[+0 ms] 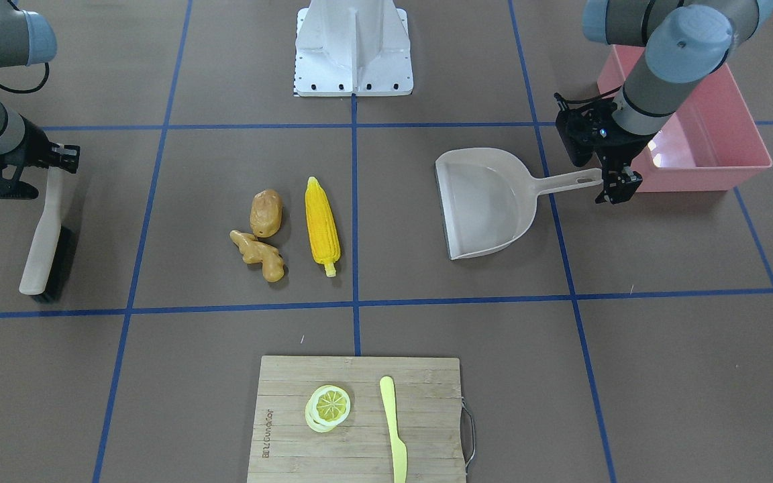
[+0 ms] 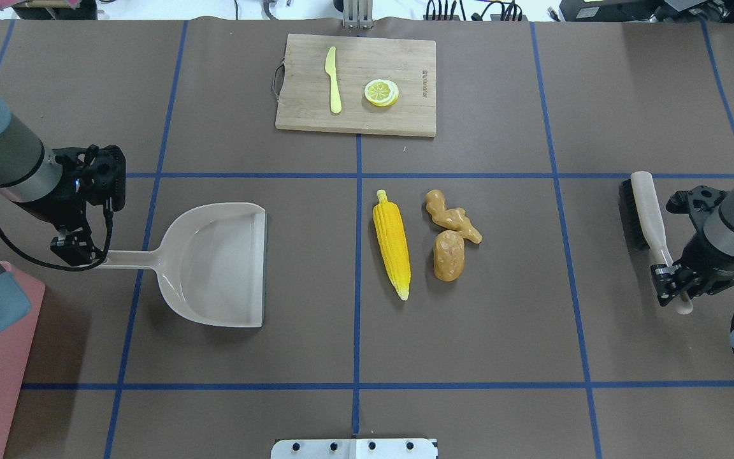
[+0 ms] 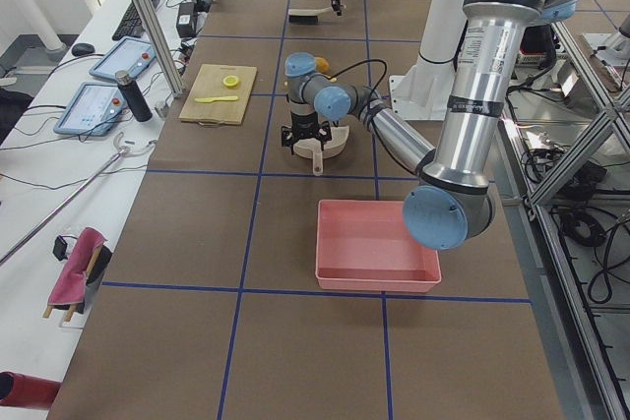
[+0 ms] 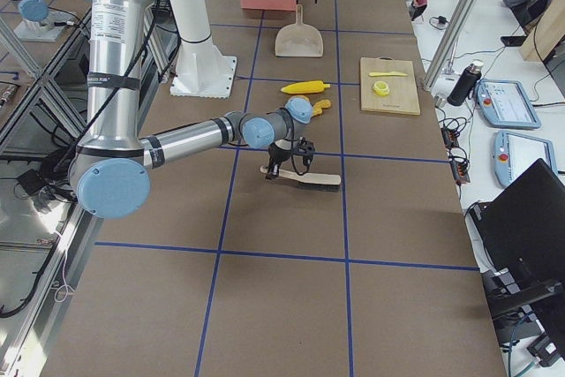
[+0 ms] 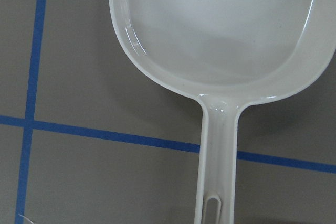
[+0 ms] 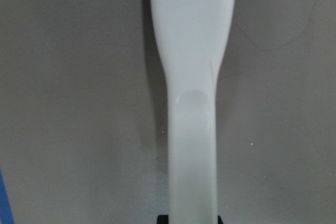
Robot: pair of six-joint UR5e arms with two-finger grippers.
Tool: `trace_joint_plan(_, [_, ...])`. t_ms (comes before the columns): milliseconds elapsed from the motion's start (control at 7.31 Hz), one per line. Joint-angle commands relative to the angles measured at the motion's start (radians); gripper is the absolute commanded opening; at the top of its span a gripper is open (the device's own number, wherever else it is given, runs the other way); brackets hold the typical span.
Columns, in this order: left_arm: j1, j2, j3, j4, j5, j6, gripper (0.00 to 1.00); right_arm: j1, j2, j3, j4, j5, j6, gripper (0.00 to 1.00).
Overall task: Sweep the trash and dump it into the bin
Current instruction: 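Grasp the white dustpan handle with left gripper while right grasps brush, then slide the dustpan toward the corn with left gripper while right lifts brush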
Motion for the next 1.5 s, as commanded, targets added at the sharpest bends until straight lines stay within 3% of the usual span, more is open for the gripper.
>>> trace_joint_plan(0, [0.032, 0.018, 0.058, -0.128, 0.037, -0.040, 0.98, 0.018, 0.009, 0.012, 0.000, 0.010, 0.000, 0.00])
trace_joint_plan(547, [0.089, 0.017, 0.081, -0.169, 0.083, -0.051, 0.98, 0.126, 0.021, 0.096, 0.007, 0.013, -0.030, 0.00])
trace_joint_plan(1368, [0.122, 0.046, 0.076, -0.175, 0.079, -0.051, 0.98, 0.067, 0.050, 0.116, 0.012, 0.010, -0.050, 0.00])
